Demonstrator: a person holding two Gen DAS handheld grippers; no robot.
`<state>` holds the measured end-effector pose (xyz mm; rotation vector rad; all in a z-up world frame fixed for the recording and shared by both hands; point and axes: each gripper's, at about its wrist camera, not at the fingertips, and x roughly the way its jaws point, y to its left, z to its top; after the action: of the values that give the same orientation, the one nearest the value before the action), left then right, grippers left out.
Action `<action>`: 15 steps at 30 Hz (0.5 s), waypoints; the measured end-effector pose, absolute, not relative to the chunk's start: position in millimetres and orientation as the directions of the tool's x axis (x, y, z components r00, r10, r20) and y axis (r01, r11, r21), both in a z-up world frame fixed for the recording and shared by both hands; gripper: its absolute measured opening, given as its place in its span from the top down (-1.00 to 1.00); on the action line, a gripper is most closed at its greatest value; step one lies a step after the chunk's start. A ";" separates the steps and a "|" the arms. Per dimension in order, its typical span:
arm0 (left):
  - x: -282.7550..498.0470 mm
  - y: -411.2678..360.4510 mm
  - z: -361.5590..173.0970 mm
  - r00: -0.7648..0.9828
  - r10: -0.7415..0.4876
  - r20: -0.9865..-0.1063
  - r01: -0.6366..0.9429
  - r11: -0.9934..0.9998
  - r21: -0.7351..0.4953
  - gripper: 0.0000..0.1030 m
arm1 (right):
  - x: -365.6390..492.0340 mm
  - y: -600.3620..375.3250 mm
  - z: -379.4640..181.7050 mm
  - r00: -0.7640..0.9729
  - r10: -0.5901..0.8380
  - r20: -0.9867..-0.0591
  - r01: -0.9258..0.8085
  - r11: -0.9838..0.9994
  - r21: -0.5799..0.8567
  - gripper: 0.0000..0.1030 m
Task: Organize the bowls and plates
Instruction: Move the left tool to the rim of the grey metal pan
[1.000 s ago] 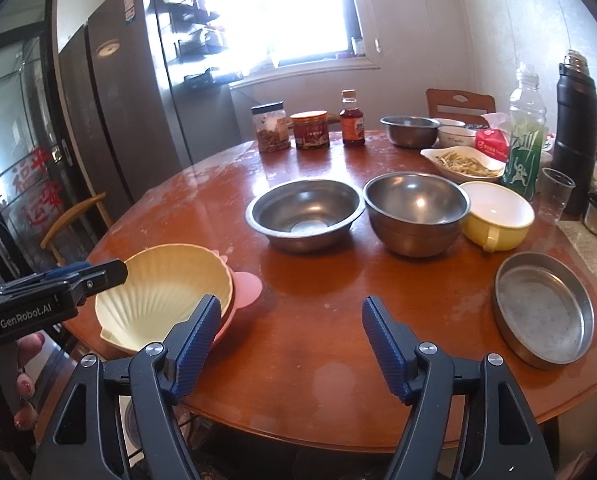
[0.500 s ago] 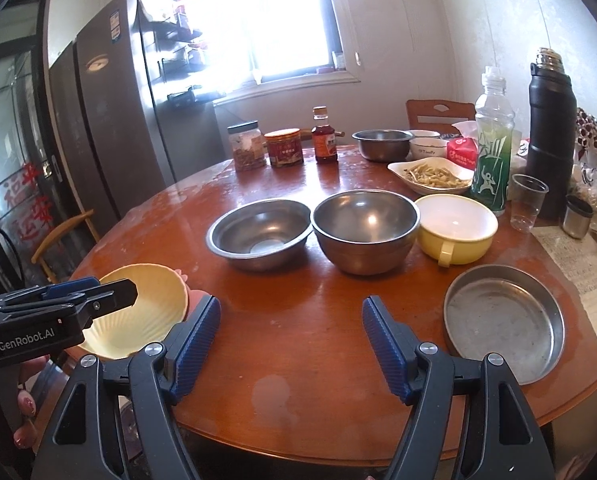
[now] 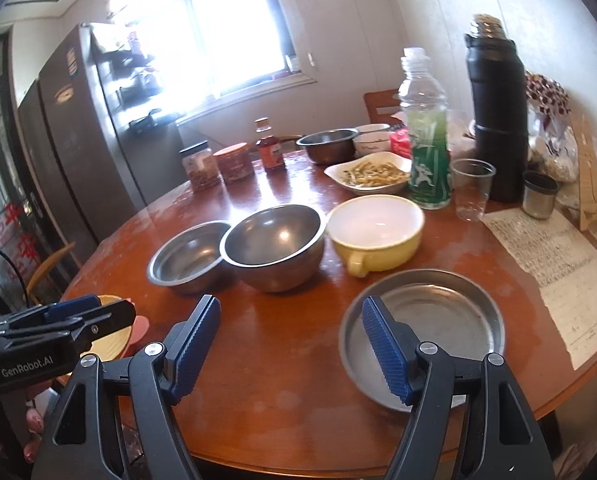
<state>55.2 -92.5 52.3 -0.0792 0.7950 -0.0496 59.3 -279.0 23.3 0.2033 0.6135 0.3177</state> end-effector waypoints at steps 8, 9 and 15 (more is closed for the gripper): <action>82.5 -143.0 36.8 0.646 -0.148 -0.749 0.104 0.989 -0.105 -0.29 | 79.0 -338.7 0.2 0.730 0.312 -0.608 -0.123 0.935 0.333 -0.45; 85.9 -147.6 34.8 0.640 -0.155 -0.753 0.114 0.988 -0.107 -0.29 | 81.4 -344.8 -4.1 0.719 0.319 -0.617 -0.118 0.932 0.344 -0.45; 102.9 -173.1 20.2 0.600 -0.188 -0.778 0.156 0.981 -0.117 -0.29 | 85.3 -369.1 -20.1 0.717 0.268 -0.644 -0.073 0.947 0.313 -0.46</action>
<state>102.8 -173.1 20.2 -0.0378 0.9056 -0.1993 85.3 -369.1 -20.1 0.2747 0.7503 0.1913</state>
